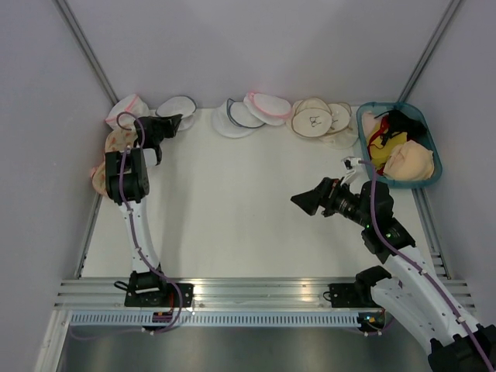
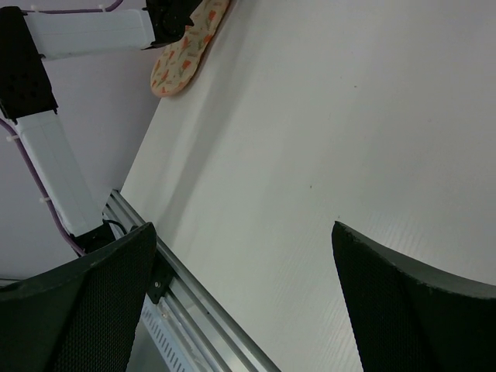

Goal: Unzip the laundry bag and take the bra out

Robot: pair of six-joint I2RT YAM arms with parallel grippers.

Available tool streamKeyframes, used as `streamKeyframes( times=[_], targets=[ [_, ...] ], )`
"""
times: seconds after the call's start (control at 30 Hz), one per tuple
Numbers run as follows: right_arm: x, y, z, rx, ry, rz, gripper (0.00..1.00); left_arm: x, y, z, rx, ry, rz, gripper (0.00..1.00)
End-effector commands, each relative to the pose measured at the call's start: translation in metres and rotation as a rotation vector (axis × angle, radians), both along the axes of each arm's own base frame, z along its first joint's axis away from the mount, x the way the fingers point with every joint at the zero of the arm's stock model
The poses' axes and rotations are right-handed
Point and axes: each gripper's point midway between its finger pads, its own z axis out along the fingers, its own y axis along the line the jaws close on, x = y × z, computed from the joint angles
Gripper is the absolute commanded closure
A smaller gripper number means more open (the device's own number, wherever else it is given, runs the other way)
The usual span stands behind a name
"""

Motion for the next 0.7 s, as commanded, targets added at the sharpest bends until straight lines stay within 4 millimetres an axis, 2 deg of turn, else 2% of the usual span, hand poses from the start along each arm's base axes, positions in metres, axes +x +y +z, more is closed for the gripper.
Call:
streamKeyframes(
  times=[0.0,0.03,0.07,0.1,0.13,0.17,0.2,0.23,0.27,0.3,0.33,0.37,0.43,0.5,0.53,0.57,0.6,0.67],
  targets=[
    [0.002,0.000,0.004,0.004,-0.037,-0.001,0.02,-0.031,-0.019,0.081,-0.004,-0.200,-0.089,0.98],
    [0.001,0.000,0.004,0.003,-0.040,0.001,0.02,-0.040,-0.019,0.090,0.006,-0.214,-0.082,0.98],
    [0.001,0.000,0.005,0.005,-0.044,0.001,0.02,-0.057,-0.022,0.076,0.008,-0.176,-0.081,0.98],
    [0.000,0.001,0.005,0.005,-0.045,0.004,0.02,-0.072,-0.026,0.114,0.023,-0.244,-0.086,0.98],
    [0.000,0.001,0.007,0.008,-0.054,0.007,0.02,-0.085,-0.033,0.121,0.023,-0.259,-0.103,0.98],
    [0.000,0.001,0.008,0.012,-0.058,0.008,0.02,-0.103,-0.041,0.114,0.003,-0.233,-0.125,0.98],
    [0.001,0.001,0.007,0.012,-0.060,0.007,0.02,-0.119,-0.051,0.136,0.001,-0.273,-0.160,0.98],
    [0.001,0.002,0.009,0.017,-0.067,0.008,0.02,-0.135,-0.062,0.142,-0.009,-0.281,-0.209,0.98],
    [0.002,0.002,0.009,0.016,-0.067,0.006,0.02,-0.156,-0.071,0.126,-0.048,-0.234,-0.229,0.98],
    [0.003,0.003,0.010,0.018,-0.072,0.007,0.02,-0.171,-0.082,0.131,-0.054,-0.260,-0.259,0.98],
    [0.004,0.003,0.008,0.013,-0.064,0.005,0.02,-0.191,-0.091,0.149,-0.055,-0.299,-0.288,0.98],
    [0.005,0.003,0.007,0.011,-0.060,0.004,0.02,-0.213,-0.104,0.132,-0.068,-0.256,-0.346,0.98],
    [0.008,0.003,0.006,0.003,-0.053,-0.004,0.02,-0.243,-0.133,0.132,-0.067,-0.260,-0.455,0.98],
    [0.009,0.003,0.001,-0.003,-0.044,-0.010,0.02,-0.288,-0.173,0.125,-0.067,-0.260,-0.602,0.98],
    [0.010,0.005,0.004,0.009,-0.061,-0.004,0.02,-0.304,-0.184,0.128,-0.061,-0.297,-0.654,0.98],
    [0.010,0.005,0.001,0.014,-0.055,-0.003,0.02,-0.322,-0.192,0.121,-0.068,-0.297,-0.685,0.98],
    [0.009,0.007,-0.007,0.012,-0.044,0.005,0.02,-0.335,-0.204,0.119,-0.080,-0.298,-0.726,0.98],
    [0.010,0.010,-0.013,0.015,-0.051,0.011,0.02,-0.351,-0.210,0.112,-0.113,-0.292,-0.730,0.98]
  ],
)
